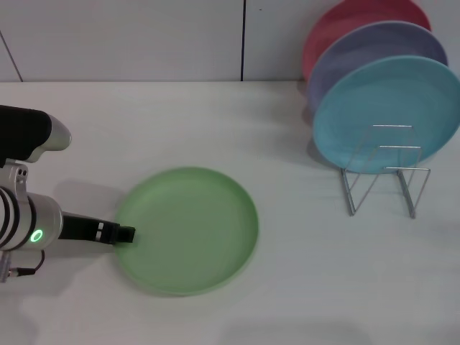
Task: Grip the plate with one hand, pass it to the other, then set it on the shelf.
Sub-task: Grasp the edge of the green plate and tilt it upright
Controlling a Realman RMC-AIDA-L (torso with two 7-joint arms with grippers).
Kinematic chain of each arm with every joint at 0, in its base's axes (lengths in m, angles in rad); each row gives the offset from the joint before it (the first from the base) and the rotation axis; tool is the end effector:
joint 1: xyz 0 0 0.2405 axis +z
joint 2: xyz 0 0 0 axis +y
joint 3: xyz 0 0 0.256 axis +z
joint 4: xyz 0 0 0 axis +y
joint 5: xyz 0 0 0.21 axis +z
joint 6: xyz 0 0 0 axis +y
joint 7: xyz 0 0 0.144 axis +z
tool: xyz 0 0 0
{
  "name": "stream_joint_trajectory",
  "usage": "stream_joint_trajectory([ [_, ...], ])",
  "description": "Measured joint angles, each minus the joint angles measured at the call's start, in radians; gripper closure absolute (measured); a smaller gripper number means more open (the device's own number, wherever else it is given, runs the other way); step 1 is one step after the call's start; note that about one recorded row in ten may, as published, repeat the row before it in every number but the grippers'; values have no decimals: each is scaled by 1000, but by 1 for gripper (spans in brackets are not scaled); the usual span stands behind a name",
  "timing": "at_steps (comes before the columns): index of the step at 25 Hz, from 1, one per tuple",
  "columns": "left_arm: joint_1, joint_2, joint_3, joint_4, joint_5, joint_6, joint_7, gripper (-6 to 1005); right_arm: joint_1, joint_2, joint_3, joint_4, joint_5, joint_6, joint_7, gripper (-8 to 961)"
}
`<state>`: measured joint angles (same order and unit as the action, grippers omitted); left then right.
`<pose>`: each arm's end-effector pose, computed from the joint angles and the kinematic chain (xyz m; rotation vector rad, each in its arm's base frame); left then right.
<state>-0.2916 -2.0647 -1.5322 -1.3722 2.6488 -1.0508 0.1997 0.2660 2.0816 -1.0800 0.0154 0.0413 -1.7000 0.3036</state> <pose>-0.2501 0.3380 -0.0190 -2.1423 -1.2238 0.2001 0.3803 0.2284 0.0827 -1.0159 0.3896 0.8343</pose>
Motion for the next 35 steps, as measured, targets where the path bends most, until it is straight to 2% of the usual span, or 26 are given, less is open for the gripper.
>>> stream_joint_trajectory([
  [6,2,1,4,-5,0,-7,0,350,-1,0,0,3,0,-9,0,136],
  [30,-6,-1,3,-24,33,-33,-2,351,1,0,0,0,0,-11,0,137],
  [35,-13,-2,7,-24,51,-33,-14,392,2,0,0,0,0,-11,0,136],
])
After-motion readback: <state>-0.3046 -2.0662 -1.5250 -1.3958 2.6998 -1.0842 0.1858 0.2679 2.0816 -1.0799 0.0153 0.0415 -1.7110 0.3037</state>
